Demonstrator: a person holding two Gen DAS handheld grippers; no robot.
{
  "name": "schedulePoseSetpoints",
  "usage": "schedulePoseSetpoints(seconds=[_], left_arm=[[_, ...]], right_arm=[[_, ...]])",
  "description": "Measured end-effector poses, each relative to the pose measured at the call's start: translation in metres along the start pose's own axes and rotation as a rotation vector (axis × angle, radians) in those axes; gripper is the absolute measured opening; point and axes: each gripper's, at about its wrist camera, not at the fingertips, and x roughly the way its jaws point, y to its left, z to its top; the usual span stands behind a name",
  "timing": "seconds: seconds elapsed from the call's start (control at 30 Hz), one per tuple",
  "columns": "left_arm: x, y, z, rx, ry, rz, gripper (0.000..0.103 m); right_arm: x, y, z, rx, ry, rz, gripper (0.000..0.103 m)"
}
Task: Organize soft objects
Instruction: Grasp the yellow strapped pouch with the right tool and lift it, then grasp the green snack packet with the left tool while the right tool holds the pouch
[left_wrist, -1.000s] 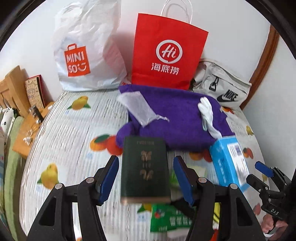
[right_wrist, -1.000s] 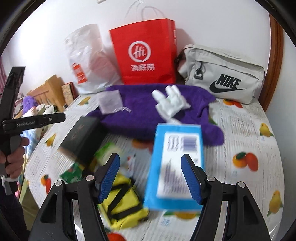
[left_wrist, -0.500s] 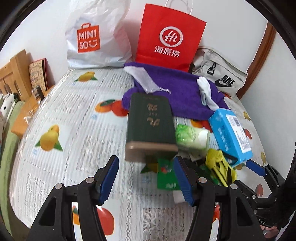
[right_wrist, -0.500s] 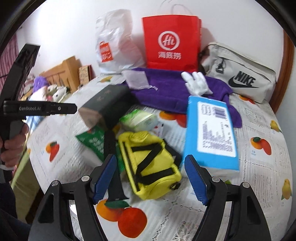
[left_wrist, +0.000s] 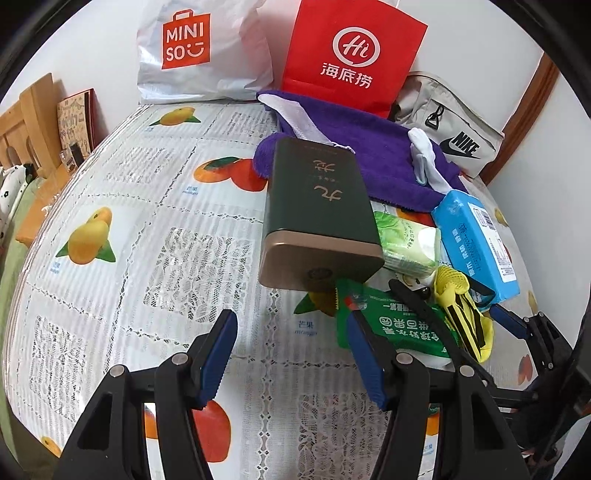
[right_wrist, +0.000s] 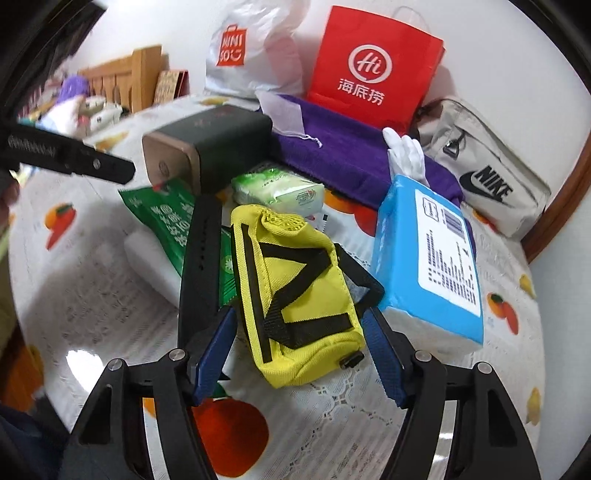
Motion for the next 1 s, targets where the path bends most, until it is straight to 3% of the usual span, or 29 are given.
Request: schedulePoseSetpoints(seconds=[0.1, 0.27, 0.57, 0.9, 0.93, 1.0], left_arm=[[0.001, 0.001, -0.001, 0.002, 0.004, -0.005, 0.059], [0.003, -0.004, -0.004, 0.022, 0.009, -0.022, 0.059], [0.010, -0.015, -0.010, 0.036, 0.017, -0.074, 0.062], [0.023, -0.016, -0.007, 0.003, 0.008, -0.184, 0.063], [0.025, -0.017, -0.007, 0.000, 0.004, -0.200, 0.059], [0.028, -0.018, -0.006, 0.002, 0.003, -0.221, 0.044]], right_arm=[[0.005, 0.003, 0.002, -0.007, 0.005, -0.011, 0.062], [-0.001, 0.001, 0.002, 0.025, -0.013, 0.026, 0.020], [-0.031, -0.008, -0.013, 0.105, -0.052, 0.094, 0.014], [-0.048, -0.034, -0.042, 0.205, -0.040, 0.075, 0.013], [-0.046, -0.038, -0.045, 0.217, -0.033, 0.071, 0.013], [-0.044, -0.044, -0.049, 0.239, -0.025, 0.081, 0.013]])
